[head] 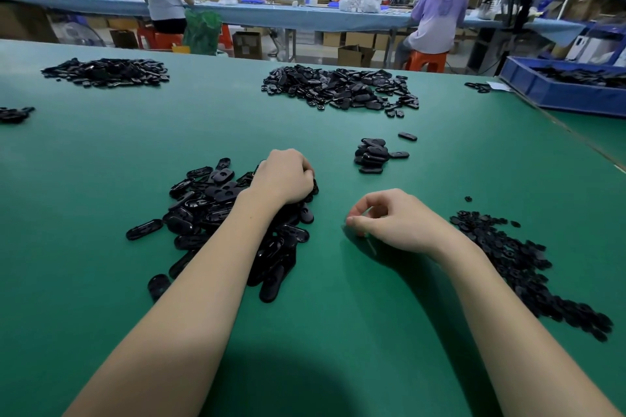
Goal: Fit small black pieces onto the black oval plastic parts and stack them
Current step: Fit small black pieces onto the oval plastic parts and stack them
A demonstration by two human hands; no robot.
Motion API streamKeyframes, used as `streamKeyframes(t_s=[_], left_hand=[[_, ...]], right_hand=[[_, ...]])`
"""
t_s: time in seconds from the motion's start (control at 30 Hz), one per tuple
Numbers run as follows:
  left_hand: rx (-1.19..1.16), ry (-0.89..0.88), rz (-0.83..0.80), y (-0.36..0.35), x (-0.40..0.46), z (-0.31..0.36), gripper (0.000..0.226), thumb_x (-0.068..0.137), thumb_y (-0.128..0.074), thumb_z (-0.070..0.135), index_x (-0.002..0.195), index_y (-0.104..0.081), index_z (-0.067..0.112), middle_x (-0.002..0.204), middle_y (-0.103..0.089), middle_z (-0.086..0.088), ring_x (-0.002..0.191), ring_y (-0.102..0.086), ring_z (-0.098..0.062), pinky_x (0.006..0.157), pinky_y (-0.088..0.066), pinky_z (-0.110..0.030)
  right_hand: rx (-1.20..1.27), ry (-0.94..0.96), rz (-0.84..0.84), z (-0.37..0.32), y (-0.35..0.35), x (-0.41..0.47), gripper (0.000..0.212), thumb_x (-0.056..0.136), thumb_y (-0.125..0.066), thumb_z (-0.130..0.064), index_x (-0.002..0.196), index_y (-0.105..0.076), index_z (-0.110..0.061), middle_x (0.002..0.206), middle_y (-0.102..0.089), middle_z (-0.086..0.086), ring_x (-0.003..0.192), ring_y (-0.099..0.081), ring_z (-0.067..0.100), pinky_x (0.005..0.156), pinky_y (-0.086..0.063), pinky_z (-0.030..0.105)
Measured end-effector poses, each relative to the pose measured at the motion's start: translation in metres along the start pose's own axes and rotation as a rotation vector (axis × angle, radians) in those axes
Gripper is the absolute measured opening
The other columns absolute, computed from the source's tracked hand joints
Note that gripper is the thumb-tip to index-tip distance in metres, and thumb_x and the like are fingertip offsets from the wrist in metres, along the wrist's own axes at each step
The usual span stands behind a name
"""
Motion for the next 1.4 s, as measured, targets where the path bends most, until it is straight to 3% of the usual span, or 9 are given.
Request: streamKeyframes(t_s=[0.2,0.27,0.4,0.53,0.73,0.97,1.23,1.33,1.4], left_hand=[[-0.044,0.003,0.048,0.000,0.002,0.003,0.026,0.089,-0.057,0.017,0.096,-0.081,0.024,0.098,-0.076,0.001,0.095,-0.066,-0.022,0.084,-0.054,-0.031],[-0.061,-0.006,0.025,0.000,0.002,0.004,0.028,0.088,-0.056,0.013,0.094,-0.081,0.024,0.096,-0.078,-0.002,0.093,-0.070,-0.023,0.086,-0.056,-0.032],[-0.097,-0.020,0.042,0.000,0.004,0.004,0.028,0.088,-0.057,0.008,0.098,-0.081,0.018,0.101,-0.077,-0.002,0.089,-0.066,-0.013,0.084,-0.045,-0.018],[-0.111,0.001,0.071,0.002,0.003,0.002,0.026,0.089,-0.060,0.010,0.107,-0.078,0.017,0.107,-0.074,-0.005,0.084,-0.060,-0.013,0.086,-0.049,-0.023],[0.137,0.027,0.086,0.000,-0.003,0.001,0.024,0.093,-0.062,0.032,0.112,-0.076,0.025,0.115,-0.069,0.000,0.119,-0.053,-0.025,0.097,-0.044,-0.038],[0.193,0.031,0.103,0.000,-0.003,0.003,0.022,0.096,-0.062,0.035,0.111,-0.077,0.027,0.110,-0.073,-0.002,0.118,-0.054,-0.025,0.098,-0.040,-0.038],[0.200,-0.008,0.272,0.005,-0.005,0.005,0.029,0.103,-0.051,0.029,0.111,-0.077,0.018,0.104,-0.073,-0.004,0.114,-0.052,-0.028,0.090,-0.038,-0.039],[-0.040,-0.032,0.273,0.015,-0.007,0.017,0.027,0.100,-0.054,0.029,0.107,-0.078,0.018,0.099,-0.073,-0.004,0.102,-0.060,-0.027,0.084,-0.048,-0.035],[-0.247,-0.058,0.127,0.023,-0.006,0.028,0.026,0.098,-0.055,0.031,0.098,-0.078,0.018,0.082,-0.069,0.000,0.079,-0.060,-0.019,0.067,-0.048,-0.026]], right_hand=[[0.014,-0.005,-0.005,0.000,0.000,-0.001,0.013,0.090,-0.071,-0.042,0.087,-0.074,-0.031,0.081,-0.076,-0.010,0.067,-0.059,0.003,0.066,-0.046,0.022],[0.010,-0.004,-0.005,-0.001,0.000,-0.001,0.012,0.091,-0.070,-0.042,0.087,-0.074,-0.030,0.081,-0.076,-0.011,0.067,-0.059,0.002,0.065,-0.045,0.021],[0.018,-0.006,-0.005,-0.001,0.001,-0.002,0.013,0.091,-0.070,-0.042,0.088,-0.074,-0.031,0.082,-0.077,-0.012,0.070,-0.060,0.002,0.064,-0.044,0.021],[0.033,-0.009,-0.010,-0.001,0.001,-0.002,0.013,0.091,-0.070,-0.042,0.088,-0.073,-0.030,0.083,-0.077,-0.011,0.070,-0.059,0.003,0.066,-0.044,0.023],[0.040,-0.012,-0.012,-0.001,0.001,-0.002,0.013,0.091,-0.070,-0.041,0.089,-0.074,-0.029,0.084,-0.077,-0.009,0.069,-0.058,0.002,0.065,-0.043,0.022],[0.039,-0.015,-0.011,-0.002,0.001,-0.004,0.013,0.090,-0.071,-0.041,0.089,-0.074,-0.029,0.086,-0.077,-0.007,0.074,-0.061,0.006,0.069,-0.047,0.023],[0.070,-0.015,-0.032,-0.001,0.003,-0.004,0.014,0.092,-0.070,-0.041,0.090,-0.074,-0.028,0.083,-0.077,-0.009,0.068,-0.059,0.003,0.071,-0.046,0.024],[0.099,-0.004,0.024,0.001,0.006,-0.004,0.011,0.091,-0.072,-0.039,0.090,-0.074,-0.029,0.083,-0.075,-0.010,0.068,-0.059,0.002,0.071,-0.046,0.024],[0.154,0.005,0.145,0.003,0.011,-0.005,0.009,0.089,-0.075,-0.038,0.094,-0.073,-0.030,0.088,-0.072,-0.011,0.065,-0.060,0.002,0.067,-0.046,0.021]])
Point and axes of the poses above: each hand's wrist, its own x-axis towards the middle knuckle, its own y-axis out of the back of the hand, z = x × y, the point moved 1 cm from there along x, towards the middle knuckle
